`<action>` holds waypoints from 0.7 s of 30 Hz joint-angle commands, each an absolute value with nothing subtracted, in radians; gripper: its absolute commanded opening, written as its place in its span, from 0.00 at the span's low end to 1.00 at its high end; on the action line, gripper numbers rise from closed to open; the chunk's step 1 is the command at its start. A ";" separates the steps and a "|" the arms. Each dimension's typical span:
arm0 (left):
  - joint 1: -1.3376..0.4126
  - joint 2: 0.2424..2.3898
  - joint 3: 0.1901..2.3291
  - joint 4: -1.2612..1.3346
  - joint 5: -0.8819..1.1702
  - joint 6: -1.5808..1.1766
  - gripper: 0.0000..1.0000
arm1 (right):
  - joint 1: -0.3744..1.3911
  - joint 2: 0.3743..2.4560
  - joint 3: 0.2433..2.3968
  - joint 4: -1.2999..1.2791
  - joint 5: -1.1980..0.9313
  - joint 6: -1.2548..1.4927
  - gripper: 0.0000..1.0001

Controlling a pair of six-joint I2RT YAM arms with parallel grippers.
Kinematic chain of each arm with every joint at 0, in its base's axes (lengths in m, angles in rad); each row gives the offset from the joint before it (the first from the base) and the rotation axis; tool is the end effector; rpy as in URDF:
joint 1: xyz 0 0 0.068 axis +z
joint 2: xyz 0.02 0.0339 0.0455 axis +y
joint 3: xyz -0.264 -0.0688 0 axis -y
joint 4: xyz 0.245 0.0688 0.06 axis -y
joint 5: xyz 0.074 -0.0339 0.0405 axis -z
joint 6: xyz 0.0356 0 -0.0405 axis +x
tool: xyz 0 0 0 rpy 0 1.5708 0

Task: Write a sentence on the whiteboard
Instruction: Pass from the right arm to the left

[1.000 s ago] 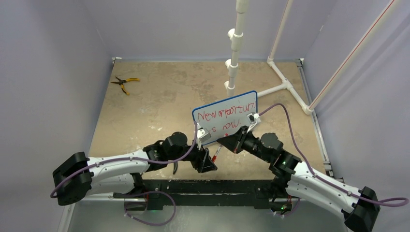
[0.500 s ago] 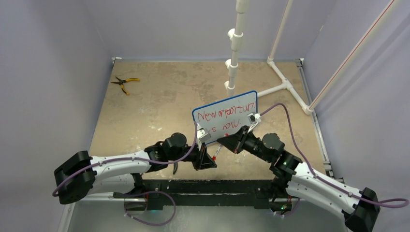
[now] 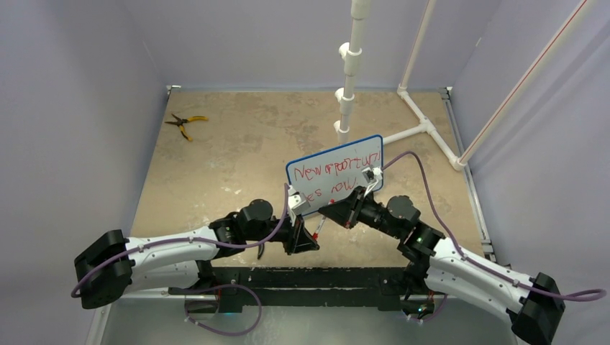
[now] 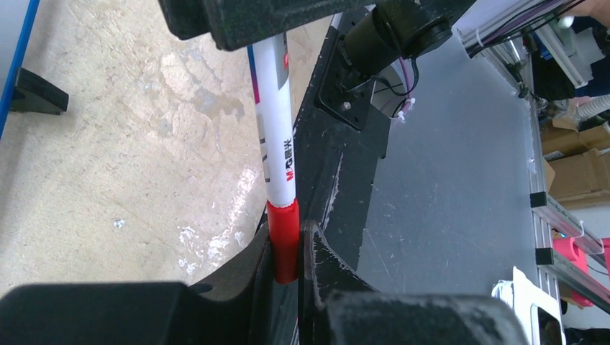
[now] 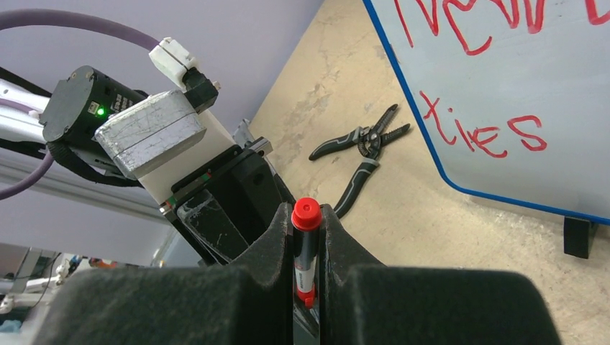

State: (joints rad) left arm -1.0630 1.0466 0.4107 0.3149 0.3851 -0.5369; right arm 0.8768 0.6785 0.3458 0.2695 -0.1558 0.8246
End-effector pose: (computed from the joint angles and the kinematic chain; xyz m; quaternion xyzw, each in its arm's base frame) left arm 0.0963 -0.2006 0.2111 0.3151 0.7395 -0.5200 0.2887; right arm 0.1074 0.1377 0.2490 -0.0722 0.7252 0.5504 0.4073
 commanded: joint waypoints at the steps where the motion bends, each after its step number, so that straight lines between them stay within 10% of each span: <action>1: -1.063 1.001 0.435 0.413 0.351 -0.466 0.00 | 0.882 0.742 0.346 0.266 -0.275 0.804 0.00; 21: -1.063 0.994 0.516 0.511 0.436 -0.390 0.00 | 0.911 0.761 0.228 0.335 -0.365 0.844 0.00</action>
State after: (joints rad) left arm -1.0672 1.0004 0.3965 0.2760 0.3923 -0.4587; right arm 0.8745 0.7174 0.2703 0.4557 -0.2356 0.8371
